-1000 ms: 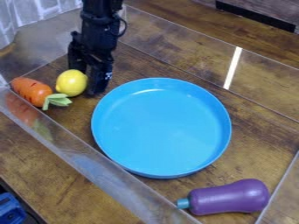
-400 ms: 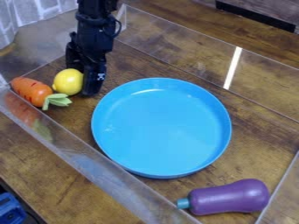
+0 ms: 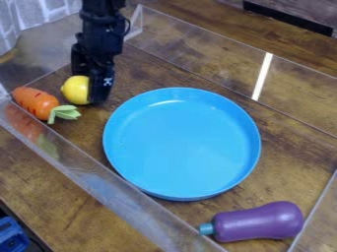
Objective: Put the lemon on the blue tray
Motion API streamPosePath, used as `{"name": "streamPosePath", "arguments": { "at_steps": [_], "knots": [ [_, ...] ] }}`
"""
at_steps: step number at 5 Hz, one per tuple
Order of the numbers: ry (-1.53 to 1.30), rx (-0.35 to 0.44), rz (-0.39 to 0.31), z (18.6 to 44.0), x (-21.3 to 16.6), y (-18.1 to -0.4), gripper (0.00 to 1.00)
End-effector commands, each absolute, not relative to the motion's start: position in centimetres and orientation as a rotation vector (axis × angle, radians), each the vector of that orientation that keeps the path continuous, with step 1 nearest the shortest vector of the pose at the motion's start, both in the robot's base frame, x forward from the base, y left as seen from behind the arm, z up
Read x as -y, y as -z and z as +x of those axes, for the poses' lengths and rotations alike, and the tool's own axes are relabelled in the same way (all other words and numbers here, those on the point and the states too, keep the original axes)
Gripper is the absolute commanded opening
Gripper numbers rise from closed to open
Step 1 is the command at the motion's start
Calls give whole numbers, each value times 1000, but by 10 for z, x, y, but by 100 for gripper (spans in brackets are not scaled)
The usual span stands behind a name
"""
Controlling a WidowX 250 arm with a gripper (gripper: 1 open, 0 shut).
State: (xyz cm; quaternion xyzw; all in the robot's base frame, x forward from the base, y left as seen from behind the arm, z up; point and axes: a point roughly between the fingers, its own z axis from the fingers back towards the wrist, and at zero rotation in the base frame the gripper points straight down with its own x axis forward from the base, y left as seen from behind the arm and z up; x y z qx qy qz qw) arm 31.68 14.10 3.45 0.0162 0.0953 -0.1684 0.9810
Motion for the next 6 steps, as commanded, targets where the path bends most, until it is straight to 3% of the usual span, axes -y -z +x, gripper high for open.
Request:
{"name": "streamPosePath", "arguments": {
  "at_steps": [1, 2, 3, 6],
  "knots": [
    [270, -137, 43, 316, -148, -38, 100],
    [228, -141, 40, 308, -146, -35, 0],
    [258, -140, 38, 311, -141, -32, 100],
    [332, -111, 18, 317, -132, -28, 100]
  ]
}}
